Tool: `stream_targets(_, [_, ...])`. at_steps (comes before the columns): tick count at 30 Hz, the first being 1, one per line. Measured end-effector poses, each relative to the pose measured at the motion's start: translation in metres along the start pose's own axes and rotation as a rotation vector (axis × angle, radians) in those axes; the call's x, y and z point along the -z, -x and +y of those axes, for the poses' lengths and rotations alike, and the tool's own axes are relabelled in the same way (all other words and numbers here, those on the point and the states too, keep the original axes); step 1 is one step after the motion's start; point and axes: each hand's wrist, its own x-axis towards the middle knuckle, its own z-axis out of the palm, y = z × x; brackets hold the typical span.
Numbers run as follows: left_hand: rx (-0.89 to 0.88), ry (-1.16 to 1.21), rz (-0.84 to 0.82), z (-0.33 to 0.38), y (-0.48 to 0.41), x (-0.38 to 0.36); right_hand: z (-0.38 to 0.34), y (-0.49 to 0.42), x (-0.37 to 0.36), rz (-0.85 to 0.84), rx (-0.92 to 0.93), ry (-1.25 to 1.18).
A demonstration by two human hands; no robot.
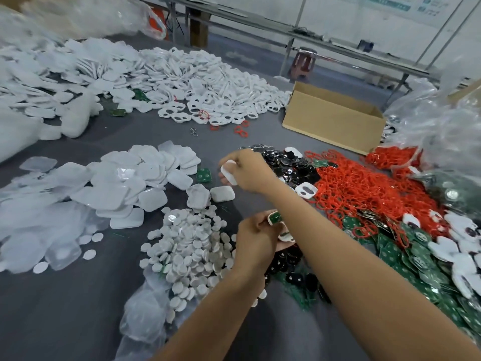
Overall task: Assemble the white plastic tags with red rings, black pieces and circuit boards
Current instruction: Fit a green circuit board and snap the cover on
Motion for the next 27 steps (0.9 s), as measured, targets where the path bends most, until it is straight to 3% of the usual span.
stream_targets(3, [0.033,0.009,0.025,0.0,0.0,0.0,-0.002,0.012,0.01,-0.105,-0.027,-0.469])
stream_targets(7, [0.058,0.032,0.052,0.001,-0.001,-0.001,-0.003,0.03,0.022,-0.182,-0.007,-0.592])
stream_targets(12, [0.061,0.052,0.038,0.003,-0.001,0.0,0.014,0.073,0.05,0.169,0.046,-0.528])
stream_targets(16, [0.069,0.051,-0.016,0.003,-0.002,-0.002,0.048,0.133,0.064,0.406,-0.041,-0.565])
stream_targets(23, [0.05,-0.027,-0.122,-0.004,0.006,-0.011,0.08,0.201,0.037,0.576,-0.071,-0.802])
stream_targets(27, [0.054,-0.049,-0.138,-0.006,0.007,-0.014,0.081,0.207,0.025,0.574,-0.212,-0.995])
